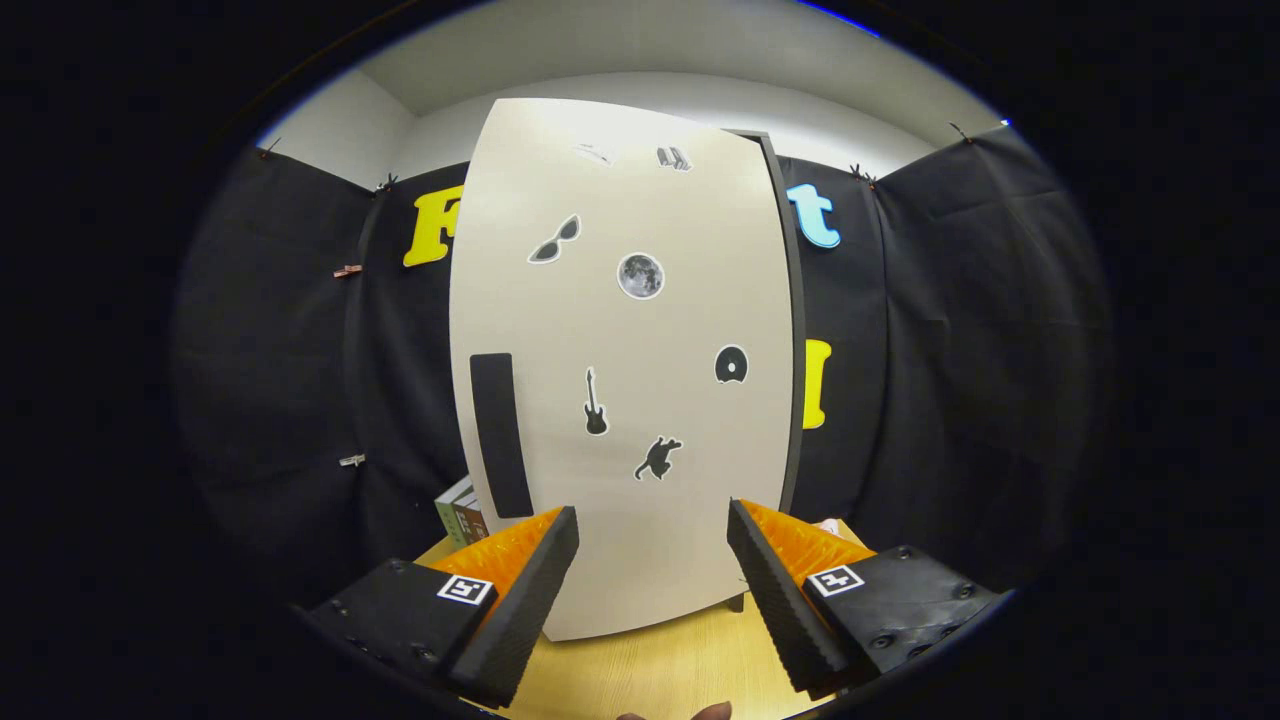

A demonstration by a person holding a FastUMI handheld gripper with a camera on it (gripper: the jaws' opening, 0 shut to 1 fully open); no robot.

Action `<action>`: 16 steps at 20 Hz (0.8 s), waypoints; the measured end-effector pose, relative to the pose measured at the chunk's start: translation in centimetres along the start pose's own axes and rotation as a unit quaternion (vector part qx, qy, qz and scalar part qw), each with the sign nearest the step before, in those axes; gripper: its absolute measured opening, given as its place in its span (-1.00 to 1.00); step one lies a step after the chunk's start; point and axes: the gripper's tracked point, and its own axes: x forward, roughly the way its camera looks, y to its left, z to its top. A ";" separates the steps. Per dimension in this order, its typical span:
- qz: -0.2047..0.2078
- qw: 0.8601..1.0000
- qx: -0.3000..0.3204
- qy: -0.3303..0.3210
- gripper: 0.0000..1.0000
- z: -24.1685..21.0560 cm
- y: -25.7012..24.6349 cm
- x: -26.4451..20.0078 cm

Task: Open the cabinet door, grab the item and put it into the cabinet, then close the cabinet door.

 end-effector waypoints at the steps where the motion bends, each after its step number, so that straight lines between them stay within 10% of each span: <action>1: -0.003 1.000 -0.001 -0.002 0.96 0.1 -0.2 0.0; 16: -0.011 1.000 -0.002 -0.009 0.96 0.4 -0.3 0.1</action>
